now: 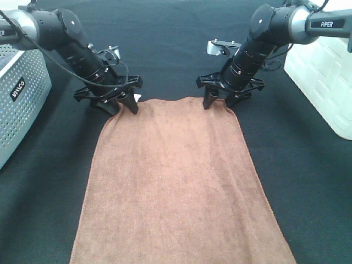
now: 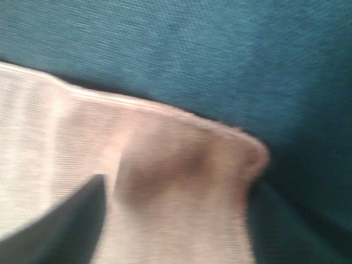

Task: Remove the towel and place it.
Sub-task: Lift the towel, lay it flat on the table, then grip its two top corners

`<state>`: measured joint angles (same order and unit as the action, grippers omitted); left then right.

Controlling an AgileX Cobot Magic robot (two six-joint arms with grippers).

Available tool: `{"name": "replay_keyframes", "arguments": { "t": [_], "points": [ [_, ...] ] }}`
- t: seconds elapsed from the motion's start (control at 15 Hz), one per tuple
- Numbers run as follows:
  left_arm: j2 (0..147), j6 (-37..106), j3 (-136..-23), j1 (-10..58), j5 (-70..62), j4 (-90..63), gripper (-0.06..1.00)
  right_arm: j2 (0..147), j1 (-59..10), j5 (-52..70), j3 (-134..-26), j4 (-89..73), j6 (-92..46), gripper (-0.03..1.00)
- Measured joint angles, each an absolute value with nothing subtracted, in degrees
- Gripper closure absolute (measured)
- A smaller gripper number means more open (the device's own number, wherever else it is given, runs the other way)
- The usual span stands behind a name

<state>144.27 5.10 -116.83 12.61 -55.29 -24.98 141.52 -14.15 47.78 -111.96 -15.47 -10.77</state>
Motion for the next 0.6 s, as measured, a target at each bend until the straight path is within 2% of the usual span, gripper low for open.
{"name": "replay_keyframes", "arguments": {
  "t": [0.07, 0.13, 0.2, 0.27, 0.33, 0.4, 0.6],
  "points": [
    [144.44, 5.1, -116.83, 12.61, -55.18, -24.24, 0.59, 141.58, -14.15, 47.56, -111.96, -14.04, -10.71, 0.53],
    [144.44, 5.1, -116.83, 12.61, -55.12, -22.17, 0.8, 141.69, -14.15, 47.1, -111.96, -12.26, -10.71, 0.7],
    [144.5, 5.27, -116.83, 12.61, -55.0, -20.86, 0.91, 141.75, -14.15, 46.64, -111.96, -11.8, -10.71, 0.82],
    [144.5, 5.27, -116.83, 12.61, -55.0, -20.86, 0.91, 141.75, -14.15, 46.64, -111.96, -11.8, -10.71, 0.82],
    [144.5, 5.27, -116.83, 12.89, -54.89, -19.94, 0.93, 141.86, -14.15, 46.58, -111.96, -12.03, -10.43, 0.92],
    [144.5, 5.27, -116.83, 12.95, -54.72, -19.14, 0.94, 141.86, -14.15, 46.58, -111.96, -12.03, -10.37, 0.97],
    [144.5, 5.27, -116.94, 13.06, -54.49, -18.74, 0.94, 141.86, -14.21, 46.47, -111.96, -12.09, -10.31, 0.97]
  ]
}}
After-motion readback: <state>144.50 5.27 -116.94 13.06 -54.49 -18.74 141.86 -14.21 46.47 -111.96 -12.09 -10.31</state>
